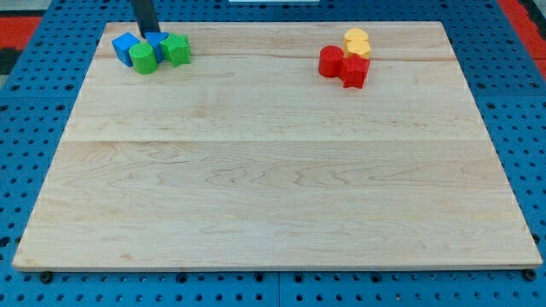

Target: Move the green circle to the bottom left of the board

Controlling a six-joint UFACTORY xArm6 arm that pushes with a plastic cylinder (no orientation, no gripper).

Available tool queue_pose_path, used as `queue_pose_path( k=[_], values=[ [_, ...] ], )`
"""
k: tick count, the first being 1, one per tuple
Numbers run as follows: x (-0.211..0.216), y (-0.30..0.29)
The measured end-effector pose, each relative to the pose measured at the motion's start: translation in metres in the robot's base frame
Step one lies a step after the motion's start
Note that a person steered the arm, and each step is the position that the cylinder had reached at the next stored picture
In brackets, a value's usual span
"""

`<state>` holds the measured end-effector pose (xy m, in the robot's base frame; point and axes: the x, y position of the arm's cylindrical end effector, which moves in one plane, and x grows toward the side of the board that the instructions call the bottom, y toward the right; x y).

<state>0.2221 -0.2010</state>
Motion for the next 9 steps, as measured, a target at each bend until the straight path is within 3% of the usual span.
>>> queue_pose_path(
  k=[5,9],
  values=[
    [0.041,-0.022],
    [0.088,0.004]
  ],
)
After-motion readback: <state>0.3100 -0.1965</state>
